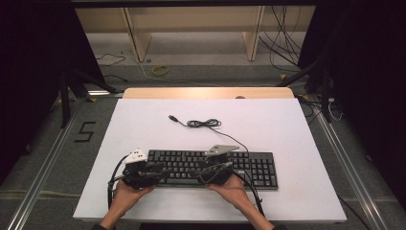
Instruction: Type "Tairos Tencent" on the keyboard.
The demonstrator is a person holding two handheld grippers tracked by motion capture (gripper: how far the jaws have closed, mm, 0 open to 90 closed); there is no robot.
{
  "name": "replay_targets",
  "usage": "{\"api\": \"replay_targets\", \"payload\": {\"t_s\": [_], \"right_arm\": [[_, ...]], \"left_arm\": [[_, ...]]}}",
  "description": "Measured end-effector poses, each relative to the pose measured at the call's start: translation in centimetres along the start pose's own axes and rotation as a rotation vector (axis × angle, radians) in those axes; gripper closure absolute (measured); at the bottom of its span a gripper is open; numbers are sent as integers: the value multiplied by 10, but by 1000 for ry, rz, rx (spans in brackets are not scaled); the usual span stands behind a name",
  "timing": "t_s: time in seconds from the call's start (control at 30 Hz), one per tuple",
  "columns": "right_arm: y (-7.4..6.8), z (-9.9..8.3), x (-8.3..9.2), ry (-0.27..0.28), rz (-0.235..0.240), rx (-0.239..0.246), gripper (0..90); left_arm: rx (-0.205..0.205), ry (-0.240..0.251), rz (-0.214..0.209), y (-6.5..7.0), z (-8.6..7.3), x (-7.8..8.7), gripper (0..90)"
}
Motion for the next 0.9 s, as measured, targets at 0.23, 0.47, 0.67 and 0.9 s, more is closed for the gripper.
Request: {"api": "replay_targets", "payload": {"t_s": [0.23, 0.47, 0.67, 0.9], "right_arm": [[3, -2, 8, 15, -3, -6, 442], [6, -4, 14, 23, -5, -8, 432], [5, -5, 18, 37, 0, -3, 404], [4, -5, 25, 64, 6, 6, 393]], "left_arm": [[-18, -45, -7, 3, -2, -7, 710], [-36, -86, -4, 5, -5, -15, 819], [-37, -95, 1, 4, -6, -19, 886], [-41, -107, -2, 4, -7, -23, 889]]}}
Point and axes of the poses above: each handheld gripper's, and its own axes: x roughly backward along the jaws, z roughly out of its top, y roughly to its right, the point moved 10 cm from there along -x, roughly forward along the jaws, and after that the axes turned 7 degrees about -x, right-handed, at the moved point
